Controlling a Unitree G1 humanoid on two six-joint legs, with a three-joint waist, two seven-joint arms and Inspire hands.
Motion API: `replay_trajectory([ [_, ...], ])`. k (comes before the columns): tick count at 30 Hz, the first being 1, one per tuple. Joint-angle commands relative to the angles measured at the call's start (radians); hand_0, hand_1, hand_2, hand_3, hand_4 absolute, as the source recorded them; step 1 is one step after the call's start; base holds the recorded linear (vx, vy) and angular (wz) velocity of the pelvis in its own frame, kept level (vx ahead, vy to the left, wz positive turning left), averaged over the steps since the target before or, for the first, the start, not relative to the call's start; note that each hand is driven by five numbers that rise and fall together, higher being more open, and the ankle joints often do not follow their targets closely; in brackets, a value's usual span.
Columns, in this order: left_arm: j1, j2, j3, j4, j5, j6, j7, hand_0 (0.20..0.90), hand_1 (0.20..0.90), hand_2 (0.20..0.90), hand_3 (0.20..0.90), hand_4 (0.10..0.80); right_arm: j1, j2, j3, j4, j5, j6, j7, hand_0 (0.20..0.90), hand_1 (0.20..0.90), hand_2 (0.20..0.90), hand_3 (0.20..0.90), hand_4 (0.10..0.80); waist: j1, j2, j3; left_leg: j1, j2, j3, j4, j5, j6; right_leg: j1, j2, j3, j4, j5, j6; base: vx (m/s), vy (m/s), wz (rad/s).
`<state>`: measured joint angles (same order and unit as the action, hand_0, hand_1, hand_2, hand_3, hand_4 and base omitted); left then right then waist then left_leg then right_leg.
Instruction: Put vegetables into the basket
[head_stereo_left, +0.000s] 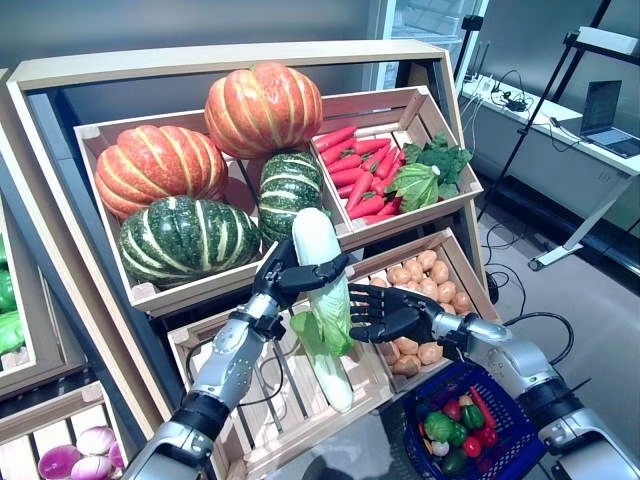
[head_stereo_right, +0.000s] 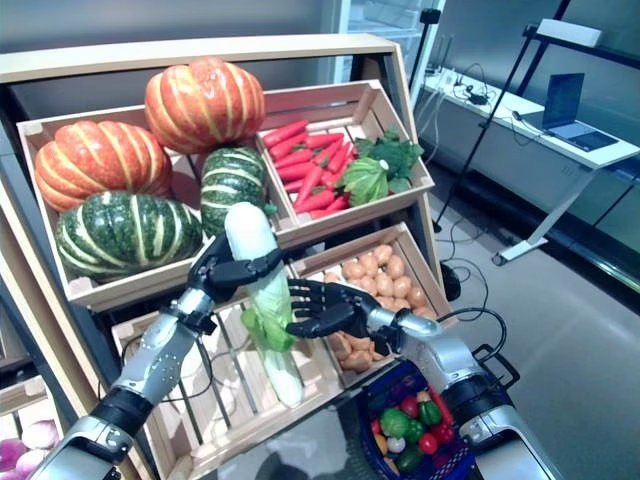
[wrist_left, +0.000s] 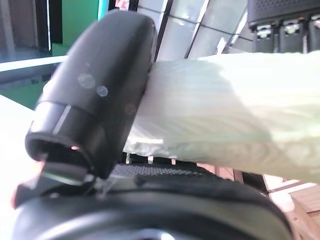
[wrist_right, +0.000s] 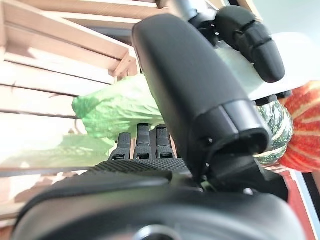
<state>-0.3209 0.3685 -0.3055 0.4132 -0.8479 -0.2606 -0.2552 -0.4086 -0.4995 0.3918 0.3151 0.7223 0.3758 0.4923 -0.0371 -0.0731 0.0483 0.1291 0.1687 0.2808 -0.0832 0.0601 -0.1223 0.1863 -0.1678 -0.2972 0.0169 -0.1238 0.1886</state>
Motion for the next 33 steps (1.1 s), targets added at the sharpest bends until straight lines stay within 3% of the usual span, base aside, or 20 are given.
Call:
replay_trajectory([
  [1, -0.146, -0.146, -0.05, -0.025, -0.101, -0.101, -0.064, 0.3, 0.3, 0.3, 0.3, 0.4, -0.226, 0.139, 0.023, 0.036, 0.189, -0.025, 0.0, 0.9, 0.9, 0.9, 0.9, 0.8, 0.001, 0.028, -0.069, 0.001, 0.016, -0.048, -0.004, -0.047, -0.003, -0.054, -0.011, 0.049, -0.085, 0.142, -0.028, 0.0, 0.0, 0.0],
  [10, -0.163, -0.177, -0.094, -0.016, -0.147, -0.092, -0.079, 0.3, 0.3, 0.3, 0.3, 0.4, -0.295, 0.211, 0.066, 0.118, 0.223, 0.064, -0.123, 0.9, 0.9, 0.9, 0.9, 0.8, 0.01, 0.026, -0.076, 0.0, 0.012, -0.056, -0.004, -0.05, -0.004, -0.054, -0.012, 0.056, -0.087, 0.143, -0.03, 0.0, 0.0, 0.0],
  [21, -0.203, -0.21, -0.137, 0.011, -0.244, -0.1, -0.165, 0.3, 0.3, 0.3, 0.3, 0.4, -0.395, 0.25, 0.082, 0.287, 0.201, 0.071, -0.24, 0.9, 0.9, 0.9, 0.9, 0.8, 0.017, 0.023, -0.082, 0.001, 0.012, -0.059, -0.004, -0.05, -0.004, -0.054, -0.012, 0.061, -0.092, 0.149, -0.032, 0.0, 0.0, 0.0],
  [26, -0.215, -0.221, -0.164, 0.008, -0.277, -0.086, -0.186, 0.3, 0.3, 0.3, 0.3, 0.4, -0.446, 0.259, 0.084, 0.364, 0.02, -0.02, -0.342, 0.9, 0.9, 0.9, 0.9, 0.8, 0.022, 0.023, -0.086, -0.002, 0.009, -0.062, -0.004, -0.051, -0.002, -0.057, -0.013, 0.066, -0.092, 0.153, -0.032, 0.0, 0.0, 0.0],
  [33, -0.22, -0.236, -0.188, -0.011, -0.267, -0.101, -0.166, 0.3, 0.3, 0.3, 0.3, 0.4, -0.515, 0.251, 0.121, 0.36, -0.205, -0.063, -0.472, 0.9, 0.9, 0.9, 0.9, 0.8, 0.02, 0.023, -0.081, -0.003, 0.005, -0.061, -0.004, -0.051, 0.0, -0.061, -0.015, 0.074, -0.09, 0.153, -0.033, 0.0, 0.0, 0.0],
])
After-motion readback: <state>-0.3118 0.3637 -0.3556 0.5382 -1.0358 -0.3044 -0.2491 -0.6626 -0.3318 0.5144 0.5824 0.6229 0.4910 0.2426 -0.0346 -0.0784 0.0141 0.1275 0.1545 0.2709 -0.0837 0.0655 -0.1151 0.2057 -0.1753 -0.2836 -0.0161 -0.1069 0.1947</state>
